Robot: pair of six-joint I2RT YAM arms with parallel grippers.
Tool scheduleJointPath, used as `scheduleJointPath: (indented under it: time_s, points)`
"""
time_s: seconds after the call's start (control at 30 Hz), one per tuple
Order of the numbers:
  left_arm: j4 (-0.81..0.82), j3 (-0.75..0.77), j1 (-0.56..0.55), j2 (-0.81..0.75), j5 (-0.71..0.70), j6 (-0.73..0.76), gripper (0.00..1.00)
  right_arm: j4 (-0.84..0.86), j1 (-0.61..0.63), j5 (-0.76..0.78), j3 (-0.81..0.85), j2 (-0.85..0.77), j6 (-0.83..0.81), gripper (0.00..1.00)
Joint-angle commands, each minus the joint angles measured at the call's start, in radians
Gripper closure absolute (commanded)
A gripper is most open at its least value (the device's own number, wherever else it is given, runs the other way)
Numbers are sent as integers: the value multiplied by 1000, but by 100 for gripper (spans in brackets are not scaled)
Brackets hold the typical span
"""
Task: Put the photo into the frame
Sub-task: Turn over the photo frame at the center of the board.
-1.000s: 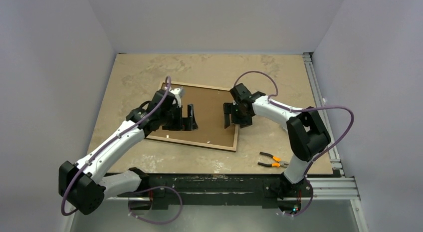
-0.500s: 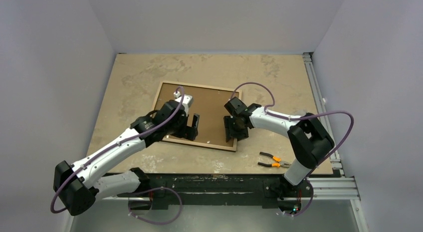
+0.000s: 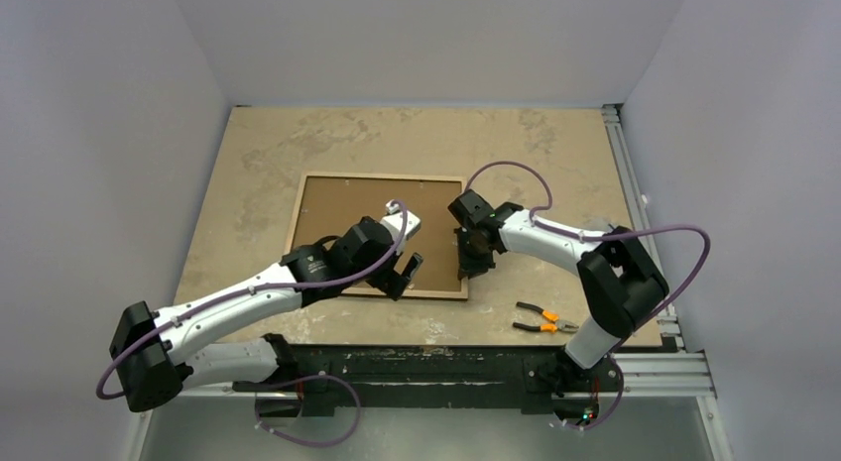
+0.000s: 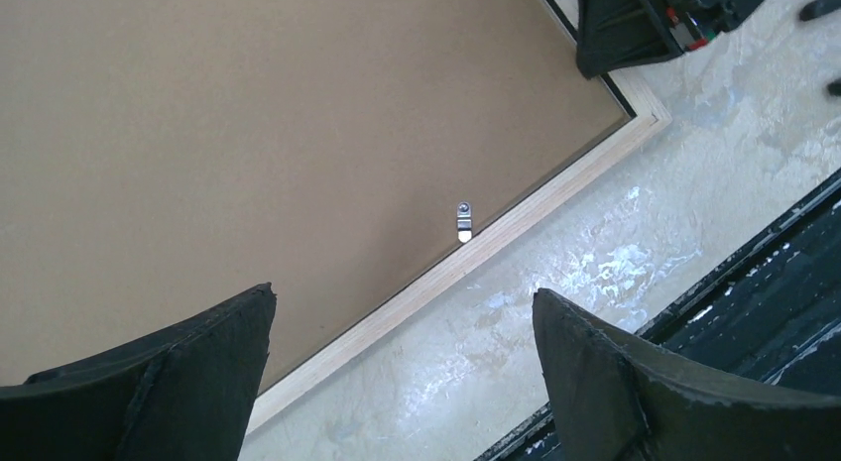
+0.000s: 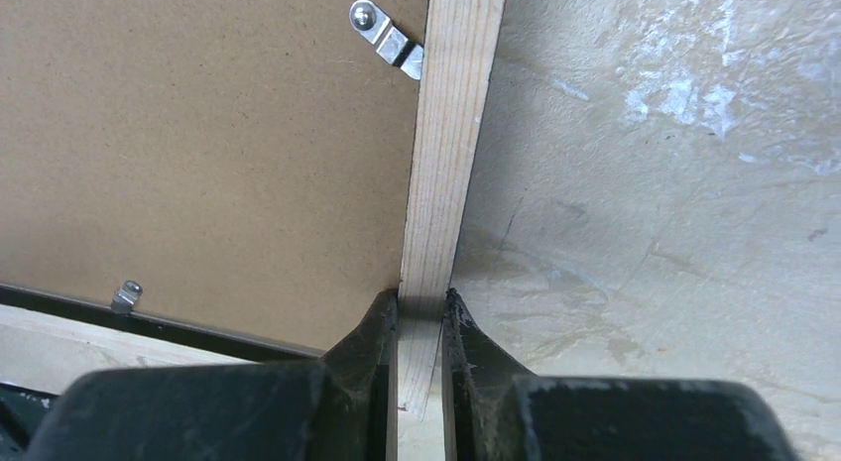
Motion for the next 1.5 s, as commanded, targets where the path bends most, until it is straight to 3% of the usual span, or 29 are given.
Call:
scheduleJointPath:
  time_s: [0.0, 0.23, 0.57, 0.73, 0.8, 0.93, 1.07, 1.17, 1.2, 1.33, 1.47]
  points:
    - [93, -22, -58, 1, -54, 125, 2, -88, 11, -4, 120, -70, -41, 100]
    - [133, -51, -214, 22, -150, 196, 3, -180, 9, -32, 267, -75, -38, 100]
    - [167, -70, -410, 235, -567, 106, 5, -225, -2, -95, 343, -96, -35, 100]
    - [-73, 125, -433, 468, -831, -49, 8, -239, -4, -115, 340, -116, -37, 100]
    - [-223, 213, -438, 564, -953, -180, 11, -241, -4, -121, 337, -125, -37, 100]
    - [-564, 349, -440, 699, -1080, -504, 24, -247, -7, -127, 325, -139, -39, 100]
    - [-904, 445, -442, 786, -1143, -857, 49, -242, -8, -140, 309, -150, -39, 100]
    - [-1139, 512, -447, 849, -1175, -1089, 77, -237, -9, -149, 299, -154, -41, 100]
    - [-1214, 534, -451, 870, -1188, -1171, 81, -234, -9, -151, 296, -156, -41, 100]
    - [-1263, 578, -459, 910, -1209, -1176, 92, -224, -11, -155, 290, -163, -41, 97]
    - [-1263, 574, -463, 882, -1207, -1177, 96, -202, -28, -173, 276, -187, -44, 72]
